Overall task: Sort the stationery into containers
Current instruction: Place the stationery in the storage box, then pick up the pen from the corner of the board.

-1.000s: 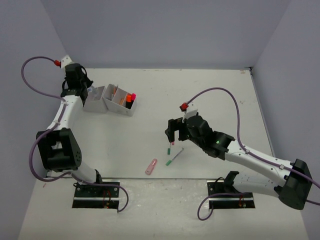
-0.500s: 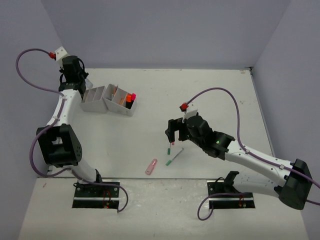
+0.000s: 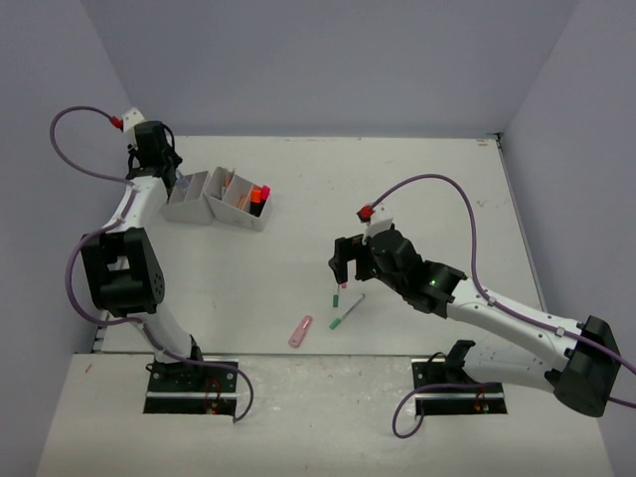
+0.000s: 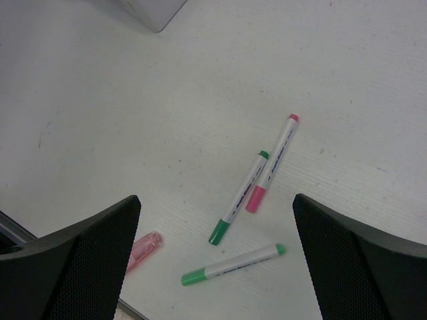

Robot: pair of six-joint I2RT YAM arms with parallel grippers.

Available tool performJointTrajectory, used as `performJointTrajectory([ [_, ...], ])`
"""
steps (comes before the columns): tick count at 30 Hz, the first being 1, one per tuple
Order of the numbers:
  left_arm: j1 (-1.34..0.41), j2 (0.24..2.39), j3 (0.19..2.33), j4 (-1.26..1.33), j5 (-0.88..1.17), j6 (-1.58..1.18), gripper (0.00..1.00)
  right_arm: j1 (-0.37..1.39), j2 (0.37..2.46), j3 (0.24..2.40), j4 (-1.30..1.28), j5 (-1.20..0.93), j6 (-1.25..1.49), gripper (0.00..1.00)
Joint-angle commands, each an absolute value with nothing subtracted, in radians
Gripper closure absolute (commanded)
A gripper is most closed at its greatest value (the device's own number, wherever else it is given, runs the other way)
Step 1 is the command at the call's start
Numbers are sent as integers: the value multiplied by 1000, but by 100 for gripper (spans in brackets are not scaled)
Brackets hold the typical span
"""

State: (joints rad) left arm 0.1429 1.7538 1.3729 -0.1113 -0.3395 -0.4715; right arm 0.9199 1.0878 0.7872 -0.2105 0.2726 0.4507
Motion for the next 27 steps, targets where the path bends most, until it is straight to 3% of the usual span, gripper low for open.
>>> performJointTrajectory([
  [1, 149, 1726, 1334, -44, -321, -464, 57, 918, 1081, 816, -206, 304, 443, 1],
  [4, 148, 1710, 1315, -55, -297, -468, 38, 917, 1078, 815, -206, 304, 444, 1],
  [13, 115, 1541, 1273, -77, -206, -496, 25, 918, 1076, 815, -208, 308, 443, 1],
  [22, -194, 1345, 1249, -133, -320, -485, 14, 918, 1091, 827, -207, 299, 436, 1],
  [27, -342, 1282, 1211, -157, -359, -464, 3, 918, 1101, 825, -207, 282, 439, 1],
])
